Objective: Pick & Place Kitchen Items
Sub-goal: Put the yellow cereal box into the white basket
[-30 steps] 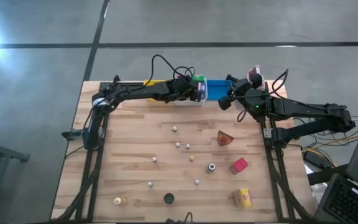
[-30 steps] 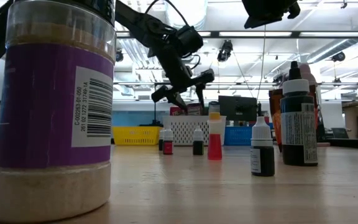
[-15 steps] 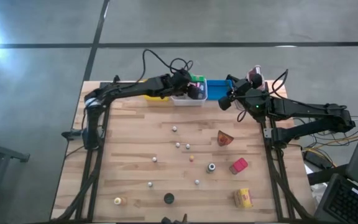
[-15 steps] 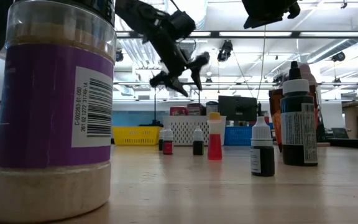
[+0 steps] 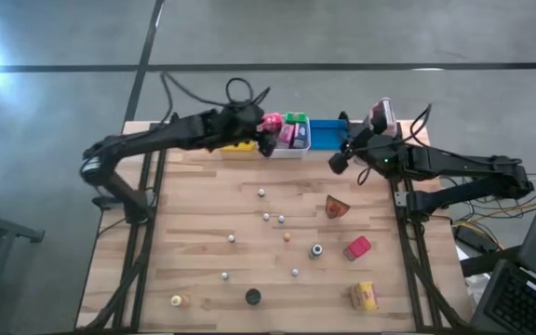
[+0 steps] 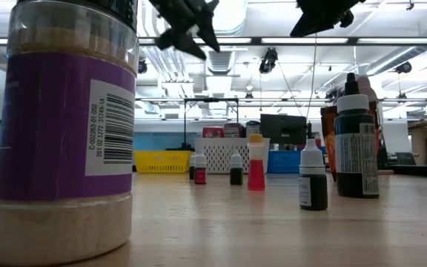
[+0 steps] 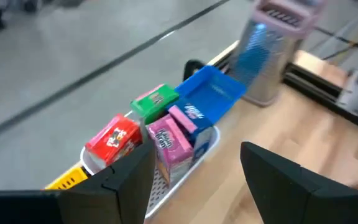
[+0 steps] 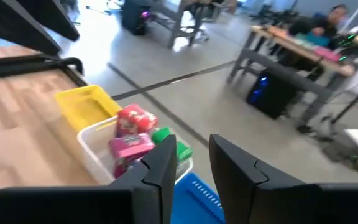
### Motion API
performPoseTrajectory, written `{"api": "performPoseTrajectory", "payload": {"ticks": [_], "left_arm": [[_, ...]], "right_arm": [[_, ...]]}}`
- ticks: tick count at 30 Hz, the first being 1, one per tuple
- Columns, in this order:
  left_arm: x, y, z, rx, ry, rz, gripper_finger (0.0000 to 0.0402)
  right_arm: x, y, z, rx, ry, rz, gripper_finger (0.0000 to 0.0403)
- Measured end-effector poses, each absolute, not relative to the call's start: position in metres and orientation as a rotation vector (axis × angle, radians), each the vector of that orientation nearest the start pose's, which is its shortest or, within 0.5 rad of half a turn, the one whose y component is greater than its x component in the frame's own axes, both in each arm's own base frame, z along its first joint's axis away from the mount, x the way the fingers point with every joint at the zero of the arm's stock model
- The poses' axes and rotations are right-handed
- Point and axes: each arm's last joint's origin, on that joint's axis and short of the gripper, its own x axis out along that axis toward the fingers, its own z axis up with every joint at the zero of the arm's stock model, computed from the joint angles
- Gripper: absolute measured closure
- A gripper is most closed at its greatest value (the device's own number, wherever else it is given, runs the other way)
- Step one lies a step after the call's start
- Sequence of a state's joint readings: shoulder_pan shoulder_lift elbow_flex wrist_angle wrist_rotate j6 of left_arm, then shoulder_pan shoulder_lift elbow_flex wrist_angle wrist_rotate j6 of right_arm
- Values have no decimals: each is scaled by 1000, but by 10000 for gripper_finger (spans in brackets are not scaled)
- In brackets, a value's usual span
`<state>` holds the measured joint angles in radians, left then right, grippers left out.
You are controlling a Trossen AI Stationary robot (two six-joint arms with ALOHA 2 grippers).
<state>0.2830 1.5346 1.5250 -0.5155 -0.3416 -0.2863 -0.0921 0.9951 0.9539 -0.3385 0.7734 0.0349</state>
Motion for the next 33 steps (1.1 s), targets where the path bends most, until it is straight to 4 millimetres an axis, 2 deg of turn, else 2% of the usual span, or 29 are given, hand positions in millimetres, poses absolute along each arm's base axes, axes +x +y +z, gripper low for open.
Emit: {"api": "performPoseTrajectory", "payload": {"ticks": [2,6,13,21,28,33], "left_arm": [[309,92,377,-221,421,649,161],[282,71,363,-214,320,561,161],[230,51,343,-212,131,316,161],[184,44,320,-167,65,379,161],[155,38,323,-105,-11,377,161],[142,35,327,-104,-56,374,161]], "right_arm": [[197,-38,343,-60,357,-826,323],[179,-33,346,25,330,-738,343],[143,-25,358,58,248,-647,368],[108,-23,366,7,175,-642,385],[84,-21,373,16,90,-641,394],[75,-21,376,25,54,-642,394]]}}
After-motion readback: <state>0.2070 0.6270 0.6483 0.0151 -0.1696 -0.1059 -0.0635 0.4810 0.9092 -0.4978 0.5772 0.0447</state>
